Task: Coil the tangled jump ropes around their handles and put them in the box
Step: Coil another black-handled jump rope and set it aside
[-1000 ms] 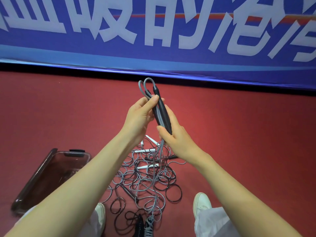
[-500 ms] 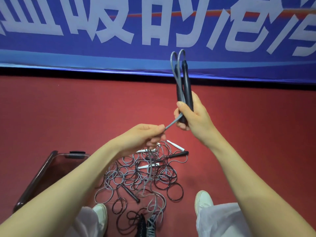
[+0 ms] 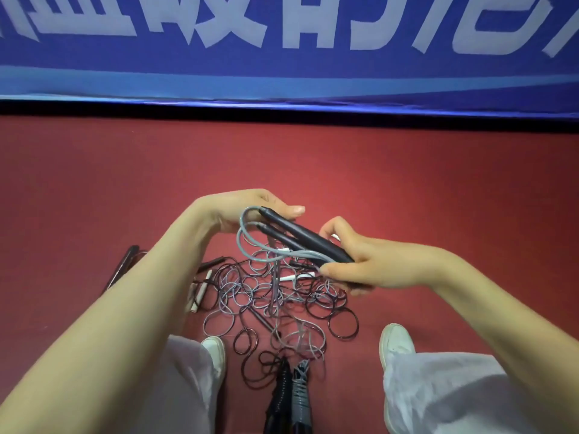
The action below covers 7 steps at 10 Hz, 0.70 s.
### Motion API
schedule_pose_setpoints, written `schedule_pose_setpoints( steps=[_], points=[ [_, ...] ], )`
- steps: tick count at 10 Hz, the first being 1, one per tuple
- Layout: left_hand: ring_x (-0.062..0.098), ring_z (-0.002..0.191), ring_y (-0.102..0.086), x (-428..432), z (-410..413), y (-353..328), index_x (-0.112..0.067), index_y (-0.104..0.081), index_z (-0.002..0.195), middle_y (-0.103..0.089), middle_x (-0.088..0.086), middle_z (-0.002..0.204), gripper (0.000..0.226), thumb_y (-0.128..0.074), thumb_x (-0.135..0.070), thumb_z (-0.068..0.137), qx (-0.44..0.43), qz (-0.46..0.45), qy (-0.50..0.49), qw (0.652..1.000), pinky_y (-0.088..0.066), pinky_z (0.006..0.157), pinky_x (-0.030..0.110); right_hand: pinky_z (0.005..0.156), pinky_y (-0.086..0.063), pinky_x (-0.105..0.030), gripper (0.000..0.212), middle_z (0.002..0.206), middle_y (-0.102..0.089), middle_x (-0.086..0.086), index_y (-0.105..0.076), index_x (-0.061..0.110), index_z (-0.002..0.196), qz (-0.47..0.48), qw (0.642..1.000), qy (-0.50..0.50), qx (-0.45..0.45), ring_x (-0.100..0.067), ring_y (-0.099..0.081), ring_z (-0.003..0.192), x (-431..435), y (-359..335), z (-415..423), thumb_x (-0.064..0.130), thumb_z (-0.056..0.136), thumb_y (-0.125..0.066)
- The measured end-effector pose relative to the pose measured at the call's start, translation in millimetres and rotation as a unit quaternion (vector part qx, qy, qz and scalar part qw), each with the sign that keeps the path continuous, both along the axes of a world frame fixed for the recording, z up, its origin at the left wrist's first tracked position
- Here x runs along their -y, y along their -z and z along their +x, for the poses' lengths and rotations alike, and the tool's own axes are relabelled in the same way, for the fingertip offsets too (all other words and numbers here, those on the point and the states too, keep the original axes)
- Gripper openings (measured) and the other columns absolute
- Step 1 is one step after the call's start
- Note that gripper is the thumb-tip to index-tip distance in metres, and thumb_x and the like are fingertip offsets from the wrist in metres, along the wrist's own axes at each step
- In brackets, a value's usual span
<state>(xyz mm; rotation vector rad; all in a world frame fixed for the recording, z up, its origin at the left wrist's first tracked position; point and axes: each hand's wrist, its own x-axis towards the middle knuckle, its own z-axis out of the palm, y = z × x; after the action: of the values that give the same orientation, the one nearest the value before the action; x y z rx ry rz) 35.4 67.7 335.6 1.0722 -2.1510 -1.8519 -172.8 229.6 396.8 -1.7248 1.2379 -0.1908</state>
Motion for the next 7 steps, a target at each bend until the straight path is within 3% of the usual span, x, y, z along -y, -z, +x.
schedule_pose_setpoints(
  steps=[1,2,3,5,6,7],
  points=[
    [0.02,0.086,-0.063,-9,-6,-22,-0.017,-0.075,0.094,-0.069,0.005,0.093,0.06,-0.087,-0.06,0.053,0.047,-0.012,0.001,0.999,-0.051,0.084,0.04,0.052,-0.039,-0.022,0.027,0.071,-0.05,-0.001,-0.028,0.017,0.108,-0.032,0.997,-0.02,-0.071,-0.011,-0.043,0.055,1,1,2,0.028,0.099,-0.05],
    [0.018,0.072,-0.061,-11,-10,-25,-0.012,-0.075,0.087,-0.068,0.004,0.079,0.026,-0.076,-0.036,0.078,0.032,-0.019,0.089,0.995,-0.051,0.071,0.028,0.052,-0.034,-0.021,0.026,0.072,-0.047,-0.003,-0.028,0.017,0.105,-0.071,0.987,-0.043,-0.135,-0.013,-0.037,0.055,1,5,1,0.03,0.099,-0.049],
    [0.012,0.066,-0.059,-22,-14,-32,-0.015,-0.076,0.083,-0.069,-0.001,0.072,0.011,-0.067,-0.017,0.088,0.054,-0.086,0.109,0.989,-0.048,0.064,0.02,0.05,-0.029,-0.025,0.024,0.069,-0.044,-0.003,-0.027,0.016,0.103,-0.095,0.973,-0.058,-0.202,-0.016,-0.031,0.054,0,8,1,0.029,0.099,-0.047],
    [0.004,0.065,-0.056,-36,-24,-35,-0.022,-0.076,0.083,-0.068,-0.008,0.07,0.008,-0.073,-0.03,0.084,0.101,-0.199,0.096,0.97,-0.043,0.066,0.019,0.058,-0.033,-0.037,0.024,0.071,-0.05,-0.009,-0.021,0.017,0.103,-0.076,0.946,-0.065,-0.307,-0.024,-0.039,0.057,-1,21,3,0.023,0.098,-0.044],
    [0.013,0.07,-0.057,-55,-40,-28,-0.022,-0.073,0.09,-0.067,-0.003,0.076,0.018,-0.065,-0.038,0.089,0.127,-0.4,0.116,0.9,-0.046,0.066,0.029,0.06,-0.036,-0.035,0.03,0.071,-0.048,-0.003,-0.02,0.013,0.12,-0.107,0.908,-0.034,-0.405,-0.022,-0.043,0.056,1,35,3,0.016,0.098,-0.04],
    [0.018,0.073,-0.057,-69,-52,-24,-0.02,-0.067,0.102,-0.06,-0.008,0.079,0.021,-0.055,-0.037,0.095,0.128,-0.485,0.063,0.863,-0.041,0.062,0.03,0.064,-0.037,-0.035,0.043,0.09,-0.059,-0.008,-0.017,0.007,0.135,-0.166,0.874,0.045,-0.455,-0.032,-0.057,0.074,11,33,-4,0.011,0.098,-0.038]
  ],
)
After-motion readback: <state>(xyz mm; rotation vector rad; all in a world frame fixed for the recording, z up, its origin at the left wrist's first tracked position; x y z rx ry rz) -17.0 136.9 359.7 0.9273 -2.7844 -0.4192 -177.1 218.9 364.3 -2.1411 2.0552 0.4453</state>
